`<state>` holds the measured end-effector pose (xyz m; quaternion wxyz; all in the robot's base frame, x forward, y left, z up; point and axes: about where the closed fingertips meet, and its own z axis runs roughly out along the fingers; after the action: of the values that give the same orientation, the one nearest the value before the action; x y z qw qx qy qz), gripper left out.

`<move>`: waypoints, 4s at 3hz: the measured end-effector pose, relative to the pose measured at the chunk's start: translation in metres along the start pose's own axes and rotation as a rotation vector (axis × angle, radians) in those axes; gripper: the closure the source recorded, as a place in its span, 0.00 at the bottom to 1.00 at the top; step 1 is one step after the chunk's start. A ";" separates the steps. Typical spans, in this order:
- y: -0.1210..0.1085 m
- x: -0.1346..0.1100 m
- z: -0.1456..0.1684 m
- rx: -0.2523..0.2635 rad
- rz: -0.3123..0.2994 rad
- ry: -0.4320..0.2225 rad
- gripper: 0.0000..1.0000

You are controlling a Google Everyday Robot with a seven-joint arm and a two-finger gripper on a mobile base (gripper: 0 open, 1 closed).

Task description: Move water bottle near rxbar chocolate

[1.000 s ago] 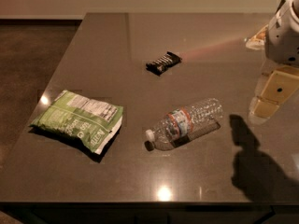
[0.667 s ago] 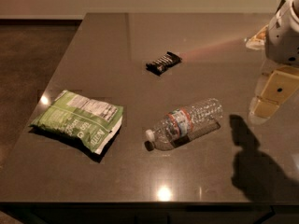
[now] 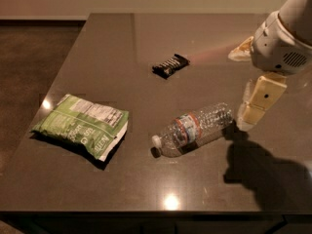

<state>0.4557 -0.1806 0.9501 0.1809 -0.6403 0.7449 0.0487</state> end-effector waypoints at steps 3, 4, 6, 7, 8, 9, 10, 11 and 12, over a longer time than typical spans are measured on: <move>0.018 -0.032 0.087 -0.178 -0.135 -0.122 0.00; 0.021 -0.036 0.102 -0.178 -0.175 -0.108 0.08; 0.016 -0.037 0.109 -0.165 -0.212 -0.033 0.47; 0.001 -0.043 0.105 -0.150 -0.226 -0.003 0.70; -0.023 -0.054 0.104 -0.134 -0.229 0.011 0.93; -0.057 -0.059 0.107 -0.139 -0.197 -0.009 1.00; -0.094 -0.058 0.113 -0.135 -0.140 -0.058 1.00; -0.133 -0.049 0.121 -0.082 -0.068 -0.066 0.97; -0.151 -0.041 0.126 -0.035 -0.031 -0.046 0.75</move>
Offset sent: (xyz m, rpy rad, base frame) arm -0.0011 0.0653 -0.0900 0.1476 0.1669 0.2285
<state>0.6335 -0.1305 0.8710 0.1874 -0.6536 0.7295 0.0737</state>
